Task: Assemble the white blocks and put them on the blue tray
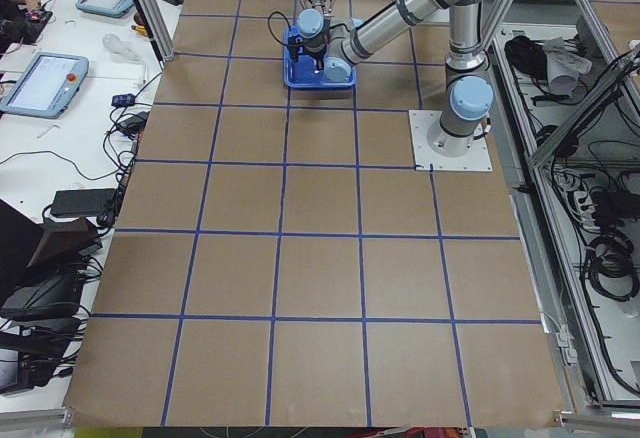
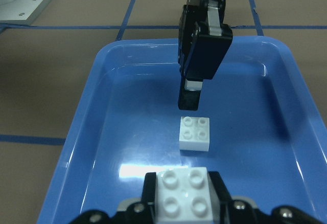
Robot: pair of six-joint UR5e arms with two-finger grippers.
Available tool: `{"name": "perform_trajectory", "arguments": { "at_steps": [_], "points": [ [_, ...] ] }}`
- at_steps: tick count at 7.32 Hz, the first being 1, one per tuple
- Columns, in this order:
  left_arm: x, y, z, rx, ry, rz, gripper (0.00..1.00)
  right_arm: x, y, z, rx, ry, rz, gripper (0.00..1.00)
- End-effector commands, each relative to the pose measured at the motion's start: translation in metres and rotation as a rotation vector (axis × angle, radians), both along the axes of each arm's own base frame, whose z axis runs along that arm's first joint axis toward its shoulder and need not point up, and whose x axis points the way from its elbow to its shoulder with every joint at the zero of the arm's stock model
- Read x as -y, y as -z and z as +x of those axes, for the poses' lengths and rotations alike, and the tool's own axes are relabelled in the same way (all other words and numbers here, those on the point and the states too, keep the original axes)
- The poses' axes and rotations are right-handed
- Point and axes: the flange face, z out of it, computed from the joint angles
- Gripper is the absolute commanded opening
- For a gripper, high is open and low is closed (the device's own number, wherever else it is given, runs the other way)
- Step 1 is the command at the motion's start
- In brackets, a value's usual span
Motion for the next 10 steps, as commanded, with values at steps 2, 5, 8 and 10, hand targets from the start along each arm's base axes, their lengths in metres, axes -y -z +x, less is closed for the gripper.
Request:
{"name": "perform_trajectory", "arguments": {
  "at_steps": [2,5,8,10],
  "points": [
    [-0.001,0.009,0.0,0.004,-0.007,0.019,0.0,0.013,0.035,0.054,-0.03,0.106,-0.017,0.16],
    [0.0,0.009,0.0,0.005,-0.008,0.02,0.0,0.019,0.05,0.06,-0.038,0.183,-0.007,0.16],
    [0.0,0.008,0.0,0.004,-0.006,0.015,0.0,0.008,0.055,0.059,-0.039,0.184,-0.002,0.16],
    [-0.001,0.008,0.0,0.004,-0.006,0.015,0.0,-0.005,0.059,0.056,-0.033,0.19,-0.007,0.16]
  ]
}}
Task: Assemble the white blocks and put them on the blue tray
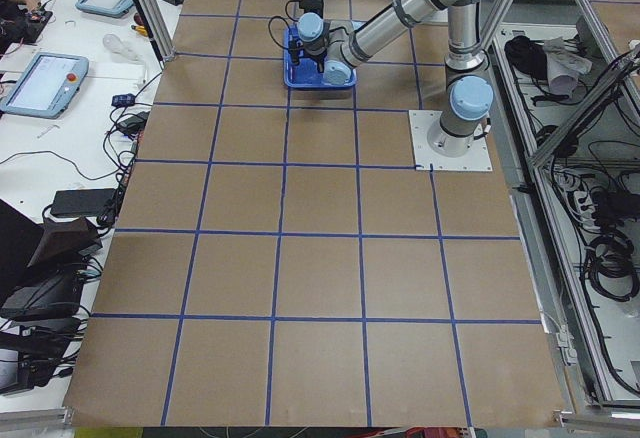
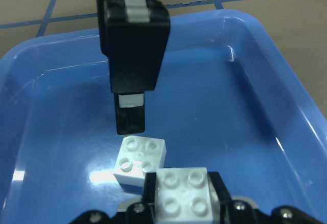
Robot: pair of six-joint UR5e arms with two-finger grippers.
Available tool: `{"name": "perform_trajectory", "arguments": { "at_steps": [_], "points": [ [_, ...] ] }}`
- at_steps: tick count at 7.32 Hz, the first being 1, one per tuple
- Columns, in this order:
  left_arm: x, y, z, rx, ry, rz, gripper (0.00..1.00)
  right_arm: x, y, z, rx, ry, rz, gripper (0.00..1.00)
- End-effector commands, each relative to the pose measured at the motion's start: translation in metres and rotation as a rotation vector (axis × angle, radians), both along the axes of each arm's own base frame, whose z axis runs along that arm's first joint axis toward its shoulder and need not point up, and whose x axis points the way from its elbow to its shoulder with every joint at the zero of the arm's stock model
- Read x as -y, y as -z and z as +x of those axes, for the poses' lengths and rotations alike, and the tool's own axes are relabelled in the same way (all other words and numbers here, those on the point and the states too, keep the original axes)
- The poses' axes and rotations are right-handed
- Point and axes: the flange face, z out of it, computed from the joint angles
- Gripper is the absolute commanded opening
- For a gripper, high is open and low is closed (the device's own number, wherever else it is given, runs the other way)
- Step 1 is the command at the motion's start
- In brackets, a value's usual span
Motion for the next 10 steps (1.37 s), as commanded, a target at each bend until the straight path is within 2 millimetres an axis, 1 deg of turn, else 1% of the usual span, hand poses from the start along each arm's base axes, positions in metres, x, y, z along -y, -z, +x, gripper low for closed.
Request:
{"name": "perform_trajectory", "arguments": {
  "at_steps": [1,3,5,7,10],
  "points": [
    [0.0,0.0,0.0,0.0,0.0,-0.001,0.0,-0.008,0.001,-0.003,0.004,0.008,-0.02,0.16],
    [0.0,0.001,0.0,0.0,0.0,0.001,0.0,-0.009,0.002,-0.006,-0.005,0.014,-0.019,0.16],
    [0.0,0.001,0.0,0.0,0.001,0.0,0.0,-0.015,0.002,-0.007,-0.005,0.02,-0.008,0.16],
    [0.0,0.0,0.0,0.0,0.001,-0.001,0.0,-0.038,-0.008,-0.007,-0.002,0.05,0.022,0.16],
    [0.0,0.0,0.0,0.0,0.001,-0.001,0.0,-0.043,-0.006,-0.005,-0.004,0.057,0.044,0.16]
  ]
}}
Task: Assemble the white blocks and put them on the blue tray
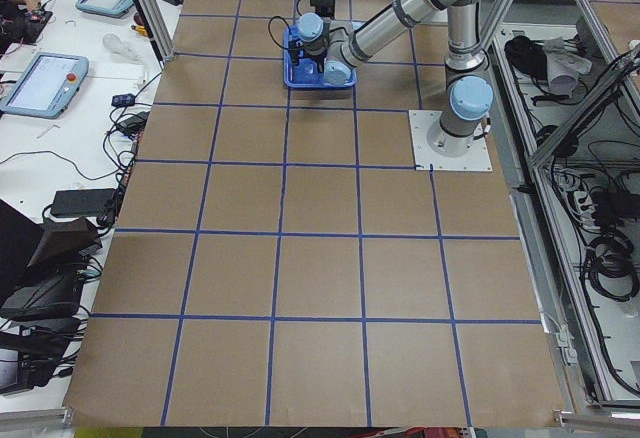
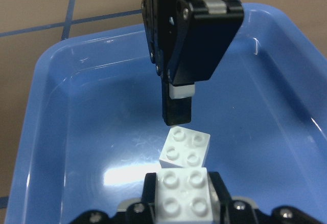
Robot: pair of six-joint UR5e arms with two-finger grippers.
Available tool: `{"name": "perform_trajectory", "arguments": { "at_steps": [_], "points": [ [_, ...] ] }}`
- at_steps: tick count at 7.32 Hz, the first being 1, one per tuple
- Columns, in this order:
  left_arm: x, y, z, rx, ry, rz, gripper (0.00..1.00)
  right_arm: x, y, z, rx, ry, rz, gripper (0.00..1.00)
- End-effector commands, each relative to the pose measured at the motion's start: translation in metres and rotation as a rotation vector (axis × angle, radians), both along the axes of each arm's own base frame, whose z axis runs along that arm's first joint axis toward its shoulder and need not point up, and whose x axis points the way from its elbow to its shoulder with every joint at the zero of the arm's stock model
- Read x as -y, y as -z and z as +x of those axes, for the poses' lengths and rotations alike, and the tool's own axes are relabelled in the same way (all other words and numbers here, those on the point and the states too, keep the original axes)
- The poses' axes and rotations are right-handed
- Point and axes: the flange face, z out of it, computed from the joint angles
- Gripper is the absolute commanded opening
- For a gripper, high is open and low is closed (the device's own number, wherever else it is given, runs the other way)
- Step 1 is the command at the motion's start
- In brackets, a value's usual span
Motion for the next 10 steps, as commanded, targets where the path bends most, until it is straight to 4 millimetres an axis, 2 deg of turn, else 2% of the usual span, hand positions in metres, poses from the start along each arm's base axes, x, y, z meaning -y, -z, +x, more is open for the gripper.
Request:
{"name": "perform_trajectory", "arguments": {
  "at_steps": [1,10],
  "points": [
    [0.0,0.0,0.0,-0.001,0.001,-0.001,0.0,-0.003,0.002,0.001,0.001,0.008,0.019,0.16],
    [0.0,0.0,0.0,0.0,0.001,-0.004,0.0,0.003,0.013,0.003,0.009,-0.005,0.003,0.16]
  ]
}}
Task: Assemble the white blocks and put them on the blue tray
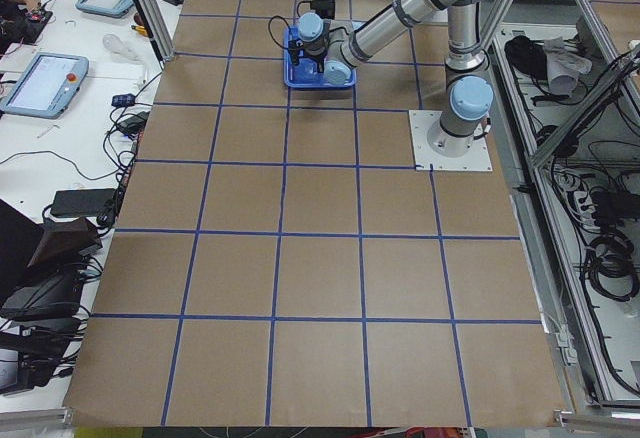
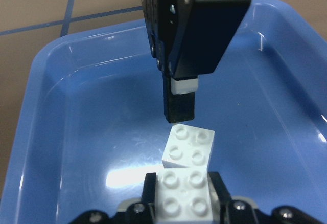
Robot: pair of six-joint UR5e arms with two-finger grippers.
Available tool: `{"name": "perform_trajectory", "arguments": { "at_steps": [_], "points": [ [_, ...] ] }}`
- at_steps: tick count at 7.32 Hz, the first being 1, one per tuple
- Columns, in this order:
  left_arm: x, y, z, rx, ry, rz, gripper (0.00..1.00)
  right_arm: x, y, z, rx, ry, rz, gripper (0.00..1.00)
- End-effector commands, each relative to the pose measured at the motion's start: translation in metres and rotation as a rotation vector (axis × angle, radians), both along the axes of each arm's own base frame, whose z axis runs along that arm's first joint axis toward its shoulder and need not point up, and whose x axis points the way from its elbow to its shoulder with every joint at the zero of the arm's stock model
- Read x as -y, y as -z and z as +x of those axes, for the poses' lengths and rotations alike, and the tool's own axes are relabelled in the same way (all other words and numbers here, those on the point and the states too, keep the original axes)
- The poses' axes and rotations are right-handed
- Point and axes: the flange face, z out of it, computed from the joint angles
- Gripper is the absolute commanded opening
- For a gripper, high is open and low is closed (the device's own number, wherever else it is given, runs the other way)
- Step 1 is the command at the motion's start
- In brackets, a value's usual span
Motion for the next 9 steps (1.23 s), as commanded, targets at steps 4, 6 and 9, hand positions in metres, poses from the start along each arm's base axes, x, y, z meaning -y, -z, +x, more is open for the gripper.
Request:
{"name": "perform_trajectory", "arguments": {
  "at_steps": [4,6,9],
  "points": [
    [0.0,0.0,0.0,0.0,-0.001,-0.001,0.0,-0.001,0.003,0.0,-0.002,0.004,0.011,0.53],
    [0.0,0.0,0.0,0.0,0.001,-0.002,0.0,-0.001,0.012,0.001,0.001,0.005,0.03,0.92],
    [0.0,0.0,0.0,0.0,0.001,-0.002,0.0,0.003,0.004,-0.001,-0.004,0.051,0.023,1.0]
  ]
}}
